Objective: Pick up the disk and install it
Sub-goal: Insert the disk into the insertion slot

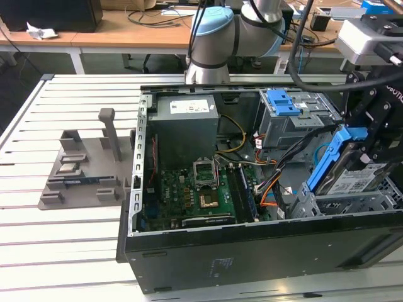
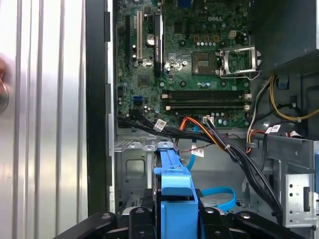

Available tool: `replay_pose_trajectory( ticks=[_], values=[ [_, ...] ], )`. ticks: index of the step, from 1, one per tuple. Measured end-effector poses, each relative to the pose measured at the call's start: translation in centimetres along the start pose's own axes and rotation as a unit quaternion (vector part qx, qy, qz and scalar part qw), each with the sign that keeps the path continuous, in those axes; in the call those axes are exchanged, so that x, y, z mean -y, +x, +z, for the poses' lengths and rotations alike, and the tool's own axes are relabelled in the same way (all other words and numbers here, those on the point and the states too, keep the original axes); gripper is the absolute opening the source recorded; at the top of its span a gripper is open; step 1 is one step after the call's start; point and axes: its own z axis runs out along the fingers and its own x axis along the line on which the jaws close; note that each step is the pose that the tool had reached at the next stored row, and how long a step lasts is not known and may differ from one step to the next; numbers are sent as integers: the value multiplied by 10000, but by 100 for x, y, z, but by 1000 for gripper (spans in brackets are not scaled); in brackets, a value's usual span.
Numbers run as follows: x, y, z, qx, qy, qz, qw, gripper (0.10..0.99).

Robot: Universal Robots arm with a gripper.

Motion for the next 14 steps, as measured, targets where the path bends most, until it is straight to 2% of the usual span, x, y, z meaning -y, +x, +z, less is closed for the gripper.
replay_pose_trajectory(
  ticks=[1,2,6,7,9,10,11,12,14],
  values=[
    [1,1,76,-1,0,0,10000,369],
    [2,2,118,-1,0,0,10000,369],
    [2,2,125,-1,0,0,10000,376],
    [2,2,126,0,0,0,10000,443],
    [2,2,126,-1,0,0,10000,443],
    [2,2,127,0,0,0,10000,427],
    [2,2,126,0,0,0,10000,361],
    [2,2,127,-1,0,0,10000,361],
    [2,2,127,-1,0,0,10000,239]
  ],
)
